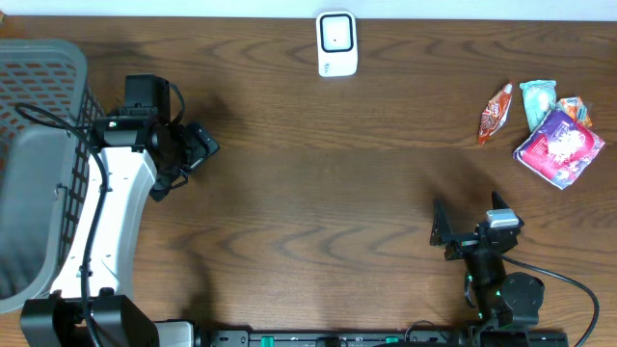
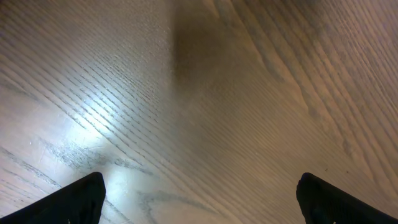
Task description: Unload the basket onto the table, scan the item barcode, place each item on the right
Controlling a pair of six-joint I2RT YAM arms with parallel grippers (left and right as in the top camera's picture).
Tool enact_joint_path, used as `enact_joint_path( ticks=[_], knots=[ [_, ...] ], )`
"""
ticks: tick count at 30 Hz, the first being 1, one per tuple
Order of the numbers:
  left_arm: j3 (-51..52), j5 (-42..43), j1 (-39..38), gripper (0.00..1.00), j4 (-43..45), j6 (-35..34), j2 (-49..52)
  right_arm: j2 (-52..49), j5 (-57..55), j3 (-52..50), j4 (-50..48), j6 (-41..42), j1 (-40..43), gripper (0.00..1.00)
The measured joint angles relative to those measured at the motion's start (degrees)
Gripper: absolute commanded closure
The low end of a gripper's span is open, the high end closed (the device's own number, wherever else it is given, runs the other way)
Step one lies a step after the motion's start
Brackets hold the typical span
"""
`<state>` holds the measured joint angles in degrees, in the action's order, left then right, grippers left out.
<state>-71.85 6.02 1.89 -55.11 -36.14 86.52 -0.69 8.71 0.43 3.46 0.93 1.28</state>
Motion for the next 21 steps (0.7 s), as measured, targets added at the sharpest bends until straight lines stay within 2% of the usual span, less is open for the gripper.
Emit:
enact_joint_path(
  ticks=[16,21],
  knots=[
    [0.0,0.0,0.0,0.02,0.0,0.0,0.0,0.0,0.0,0.0,0.0,0.0,0.0,0.01],
    [0.0,-2.7,0.0,0.02,0.0,0.0,0.0,0.0,0.0,0.0,0.0,0.0,0.0,0.01]
  ],
)
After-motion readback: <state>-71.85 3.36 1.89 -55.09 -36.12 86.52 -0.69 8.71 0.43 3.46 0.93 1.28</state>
